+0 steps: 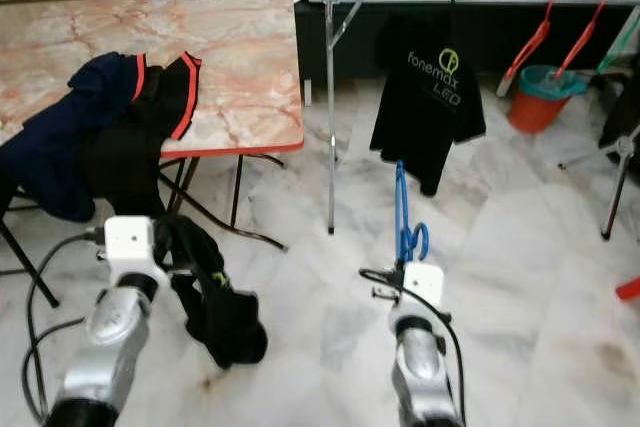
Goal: Hang hanger
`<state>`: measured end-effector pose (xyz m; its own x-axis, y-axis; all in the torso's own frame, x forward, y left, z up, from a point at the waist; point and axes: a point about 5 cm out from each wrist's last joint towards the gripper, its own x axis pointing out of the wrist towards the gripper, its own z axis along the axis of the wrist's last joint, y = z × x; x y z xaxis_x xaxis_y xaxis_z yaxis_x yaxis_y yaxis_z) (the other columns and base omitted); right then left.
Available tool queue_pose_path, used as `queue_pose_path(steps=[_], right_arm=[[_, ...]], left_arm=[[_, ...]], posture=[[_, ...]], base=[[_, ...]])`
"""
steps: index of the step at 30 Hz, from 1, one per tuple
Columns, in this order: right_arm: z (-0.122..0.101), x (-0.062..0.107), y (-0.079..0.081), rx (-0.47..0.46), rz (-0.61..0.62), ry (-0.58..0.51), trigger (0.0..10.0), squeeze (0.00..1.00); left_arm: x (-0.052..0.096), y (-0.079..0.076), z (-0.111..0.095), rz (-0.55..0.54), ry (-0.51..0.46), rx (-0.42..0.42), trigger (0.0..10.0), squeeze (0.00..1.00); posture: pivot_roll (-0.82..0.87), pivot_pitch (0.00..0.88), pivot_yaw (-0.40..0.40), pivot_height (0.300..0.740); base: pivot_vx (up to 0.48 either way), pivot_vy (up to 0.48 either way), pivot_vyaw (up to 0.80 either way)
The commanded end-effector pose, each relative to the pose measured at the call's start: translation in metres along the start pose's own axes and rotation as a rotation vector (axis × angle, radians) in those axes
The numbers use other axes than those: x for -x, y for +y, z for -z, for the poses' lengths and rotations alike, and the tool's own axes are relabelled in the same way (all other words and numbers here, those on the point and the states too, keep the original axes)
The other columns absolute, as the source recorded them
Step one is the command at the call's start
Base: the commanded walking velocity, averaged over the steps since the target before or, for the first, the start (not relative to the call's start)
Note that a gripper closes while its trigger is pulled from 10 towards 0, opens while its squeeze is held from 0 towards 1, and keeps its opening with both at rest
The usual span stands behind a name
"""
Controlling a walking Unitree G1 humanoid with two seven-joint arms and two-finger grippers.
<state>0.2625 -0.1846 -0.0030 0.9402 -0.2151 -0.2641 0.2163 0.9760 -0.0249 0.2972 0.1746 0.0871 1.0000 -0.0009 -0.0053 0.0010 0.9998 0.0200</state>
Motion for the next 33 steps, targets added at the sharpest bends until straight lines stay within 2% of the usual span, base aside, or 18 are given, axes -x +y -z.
queue_pose_path(steps=[1, 23, 30, 33], right_arm=[[-0.006, -0.003, 0.006, -0.013, -0.009, -0.021, 10.0, 0.0], [-0.001, -0.003, 0.005, -0.002, -0.004, 0.014, 10.0, 0.0], [0.002, -0.002, 0.006, 0.004, -0.006, 0.03, 10.0, 0.0], [0.01, -0.001, 0.004, -0.03, 0.014, 0.089, 10.0, 0.0]], left_arm=[[-0.002, 0.005, -0.006, -0.009, -0.026, -0.019, 10.0, 0.0], [-0.002, 0.006, -0.008, -0.01, -0.031, -0.024, 10.0, 0.0], [0.0, 0.002, -0.011, 0.008, -0.059, -0.026, 10.0, 0.0], [0.001, -0.002, -0.017, 0.024, -0.087, -0.008, 10.0, 0.0]], posture=[[0.04, 0.0, -0.015, 0.74], [0.05, 0.0, -0.016, 0.74], [0.05, 0.0, -0.018, 0.74], [0.05, 0.0, -0.018, 0.74]], base=[[0.0, 0.371, 0.0], [0.0, 0.37, 0.0], [0.0, 0.0, 0.0], [0.0, 0.0, 0.0]])
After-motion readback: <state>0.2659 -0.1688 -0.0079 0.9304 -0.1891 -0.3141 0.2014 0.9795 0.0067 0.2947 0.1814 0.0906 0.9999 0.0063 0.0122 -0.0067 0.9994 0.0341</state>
